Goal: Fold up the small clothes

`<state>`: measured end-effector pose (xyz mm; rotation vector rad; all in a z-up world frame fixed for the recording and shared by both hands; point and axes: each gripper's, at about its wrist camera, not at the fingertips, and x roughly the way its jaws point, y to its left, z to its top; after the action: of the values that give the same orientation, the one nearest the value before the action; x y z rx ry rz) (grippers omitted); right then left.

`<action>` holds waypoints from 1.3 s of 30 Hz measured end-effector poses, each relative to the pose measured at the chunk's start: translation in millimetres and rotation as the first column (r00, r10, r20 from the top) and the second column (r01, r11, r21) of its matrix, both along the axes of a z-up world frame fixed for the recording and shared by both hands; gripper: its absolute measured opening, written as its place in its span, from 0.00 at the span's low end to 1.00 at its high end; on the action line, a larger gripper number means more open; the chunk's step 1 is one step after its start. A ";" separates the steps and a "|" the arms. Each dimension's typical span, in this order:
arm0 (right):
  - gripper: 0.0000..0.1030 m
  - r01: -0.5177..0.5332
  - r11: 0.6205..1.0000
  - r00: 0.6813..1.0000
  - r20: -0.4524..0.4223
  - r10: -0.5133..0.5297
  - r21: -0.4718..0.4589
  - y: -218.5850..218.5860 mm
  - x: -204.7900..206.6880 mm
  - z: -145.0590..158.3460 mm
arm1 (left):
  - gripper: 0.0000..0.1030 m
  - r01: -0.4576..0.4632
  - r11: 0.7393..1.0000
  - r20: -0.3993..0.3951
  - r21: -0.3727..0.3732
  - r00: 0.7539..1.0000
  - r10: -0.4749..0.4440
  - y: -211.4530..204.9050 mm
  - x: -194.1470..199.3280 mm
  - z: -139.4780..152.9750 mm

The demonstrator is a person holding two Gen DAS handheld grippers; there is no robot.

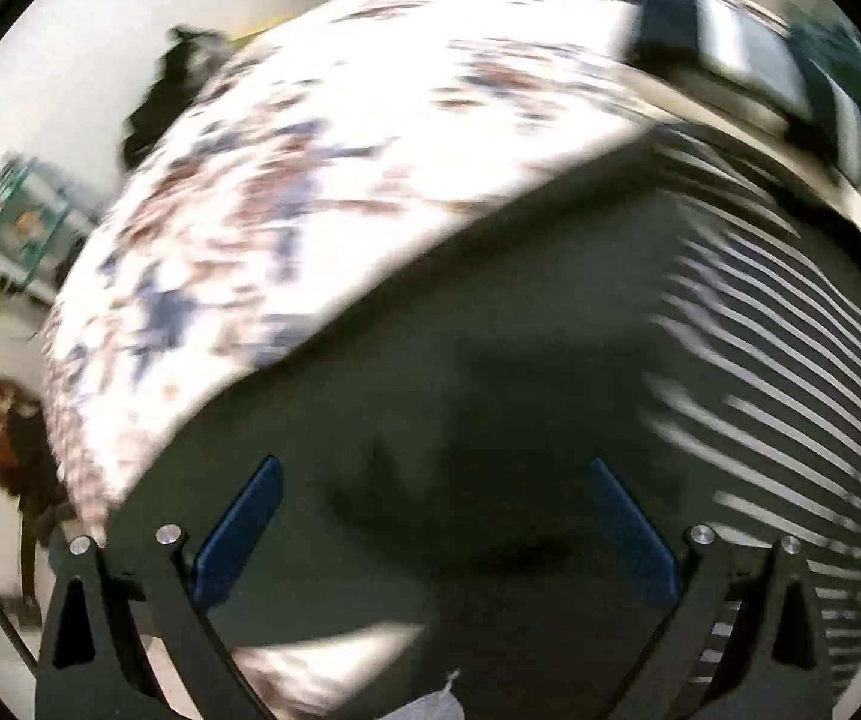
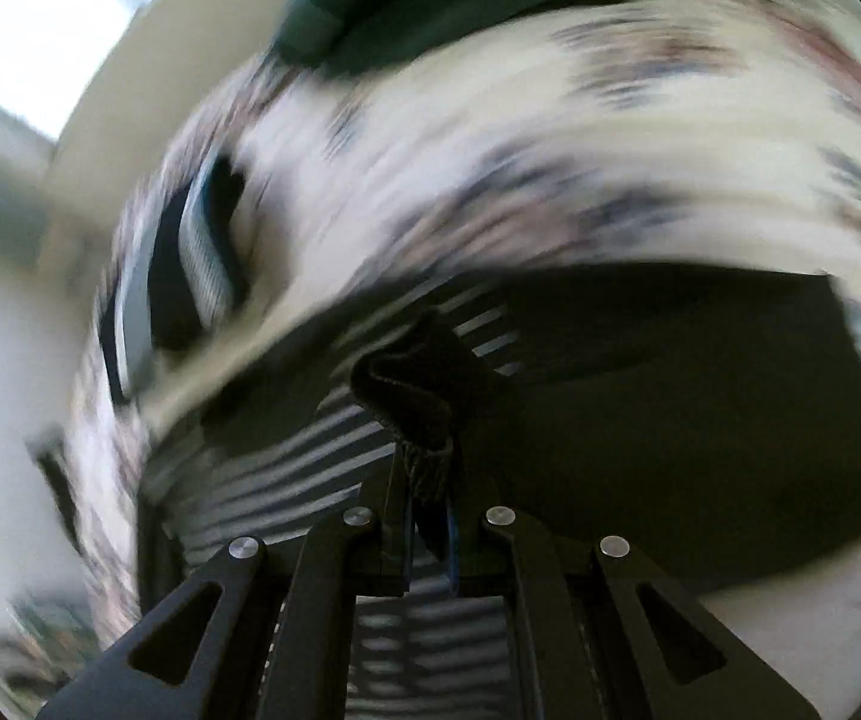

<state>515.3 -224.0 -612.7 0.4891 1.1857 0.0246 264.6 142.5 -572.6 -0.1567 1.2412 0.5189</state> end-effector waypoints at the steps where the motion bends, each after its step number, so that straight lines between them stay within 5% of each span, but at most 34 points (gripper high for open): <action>1: 0.07 -0.066 0.998 0.998 -0.014 0.065 -0.017 45.5 9.7 -8.5 | 1.00 -0.028 1.000 -0.003 0.010 1.000 0.028 27.3 -10.2 3.0; 6: 0.07 -0.310 0.949 0.951 -0.044 0.307 -0.063 225.9 14.2 -26.9 | 1.00 -0.086 0.994 -0.015 0.061 0.996 0.087 98.2 -44.8 14.4; 11: 0.08 -0.454 0.866 0.890 -0.156 0.428 -0.210 310.0 -11.4 -54.3 | 1.00 -0.144 0.989 -0.040 0.028 0.989 0.146 159.3 -76.0 4.4; 13: 0.14 -0.441 0.886 0.893 -0.168 0.418 -0.143 301.6 -19.8 -53.2 | 1.00 -0.156 0.988 -0.039 -0.010 0.987 0.155 172.6 -87.9 2.7; 15: 0.52 -0.374 0.927 0.911 -0.185 0.369 0.004 274.9 -33.4 -42.6 | 1.00 -0.151 0.987 -0.040 -0.059 0.988 0.149 185.1 -101.7 0.4; 17: 0.68 -0.285 0.952 0.937 -0.177 0.301 0.113 238.6 -56.6 -27.0 | 1.00 -0.143 0.981 -0.059 -0.130 0.989 0.136 197.1 -119.0 -5.4; 23: 0.69 -0.167 0.985 0.950 -0.260 0.170 0.033 146.9 -138.0 4.1 | 1.00 -0.212 0.925 -0.080 -0.315 0.977 0.196 224.0 -174.0 -29.1; 28: 0.69 -0.108 0.994 0.926 -0.365 0.096 -0.014 95.0 -167.8 -21.6 | 0.99 -0.296 0.860 -0.164 -0.415 0.954 0.250 232.6 -190.5 -79.9; 31: 0.69 -0.139 0.989 0.915 -0.388 0.112 -0.042 111.1 -162.7 -34.0 | 0.57 -0.271 0.879 -0.139 -0.391 0.962 0.235 223.4 -184.4 -85.0; 32: 0.69 -0.152 0.987 0.911 -0.394 0.122 -0.047 117.3 -169.5 -37.1 | 0.19 -0.254 0.897 -0.119 -0.362 0.967 0.226 220.3 -181.1 -75.7; 33: 0.69 -0.159 0.986 0.909 -0.397 0.129 -0.043 127.1 -167.3 -37.4 | 0.04 -0.242 0.904 -0.105 -0.353 0.970 0.218 219.7 -177.9 -66.6; 39: 0.69 -0.225 0.973 0.909 -0.371 0.190 -0.054 176.9 -182.7 -32.8 | 0.04 -0.238 0.926 0.123 -0.292 0.951 0.283 262.3 -153.3 21.3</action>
<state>332.6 -47.1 -645.6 0.2856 1.5942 0.0618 111.3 404.8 -551.3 -0.5965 1.1317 0.5503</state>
